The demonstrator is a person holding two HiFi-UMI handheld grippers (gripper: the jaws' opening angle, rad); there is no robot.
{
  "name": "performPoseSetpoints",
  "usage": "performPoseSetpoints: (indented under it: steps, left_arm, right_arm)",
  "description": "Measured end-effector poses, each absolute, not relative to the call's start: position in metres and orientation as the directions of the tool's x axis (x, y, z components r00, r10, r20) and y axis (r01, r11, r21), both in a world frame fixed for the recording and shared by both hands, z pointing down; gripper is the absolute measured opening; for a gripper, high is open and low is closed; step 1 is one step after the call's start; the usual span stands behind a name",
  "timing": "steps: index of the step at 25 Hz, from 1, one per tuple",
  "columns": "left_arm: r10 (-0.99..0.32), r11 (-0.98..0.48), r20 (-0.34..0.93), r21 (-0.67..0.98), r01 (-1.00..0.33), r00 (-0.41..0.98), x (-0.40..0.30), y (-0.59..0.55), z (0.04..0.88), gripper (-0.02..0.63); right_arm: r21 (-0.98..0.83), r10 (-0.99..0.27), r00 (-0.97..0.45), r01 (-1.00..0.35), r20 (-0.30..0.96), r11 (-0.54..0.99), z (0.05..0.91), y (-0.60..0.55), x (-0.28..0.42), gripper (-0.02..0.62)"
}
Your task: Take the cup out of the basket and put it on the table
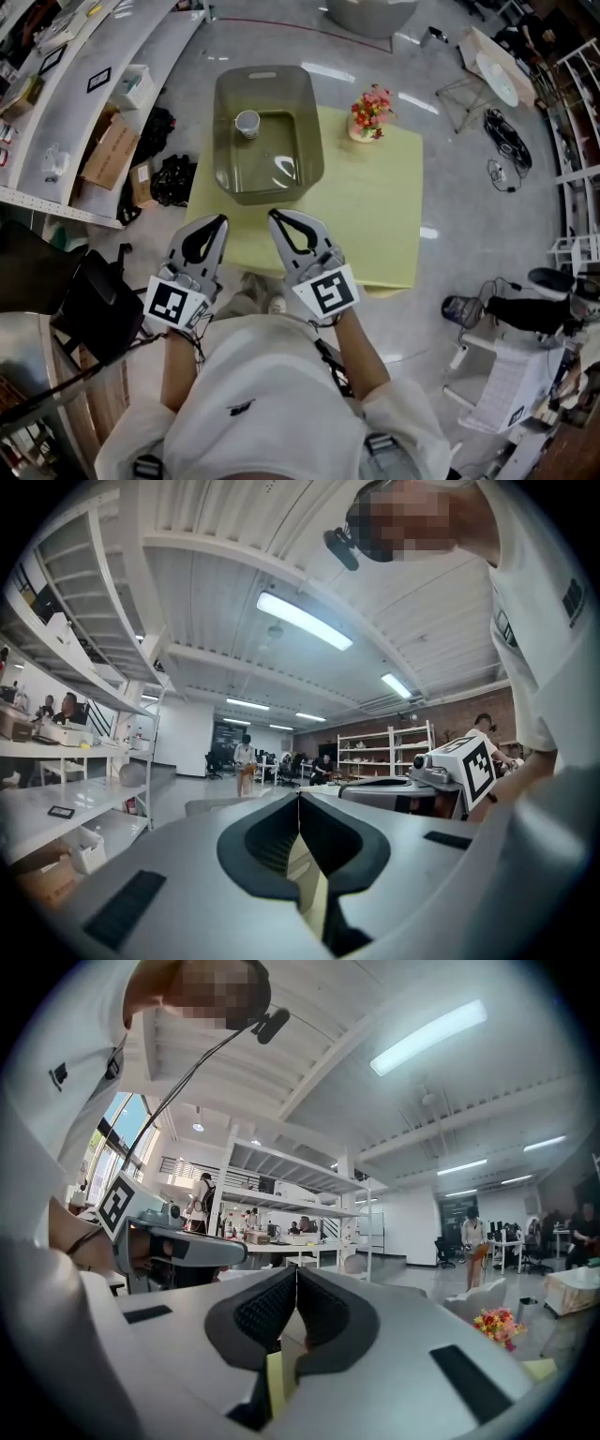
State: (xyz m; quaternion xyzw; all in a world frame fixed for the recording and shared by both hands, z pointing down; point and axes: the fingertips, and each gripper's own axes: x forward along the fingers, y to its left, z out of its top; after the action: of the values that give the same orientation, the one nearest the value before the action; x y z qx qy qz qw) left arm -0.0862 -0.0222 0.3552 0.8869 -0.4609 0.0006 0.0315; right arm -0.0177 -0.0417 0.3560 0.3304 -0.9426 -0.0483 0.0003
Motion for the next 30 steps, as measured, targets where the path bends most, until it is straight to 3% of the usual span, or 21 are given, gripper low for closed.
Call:
performPoseSetpoints:
  steps: [17,30]
  left_arm:
    - [-0.77,-0.635,0.03,0.064,-0.77,0.638,-0.139,-0.121,0.362,0.011]
    - [-0.768,-0.635,0.039,0.082,-0.768,0.639,-0.147,-0.161,0.366,0.011]
  right_arm:
    - [0.074,-0.666,-0.746,-0.665,-0.013,0.744,0.359,-0.134,-0.077,0.009]
    - [0.074,-0.676,-0.736,-0.674,0.017,0.735,0.362,-0.171,-0.081,0.009]
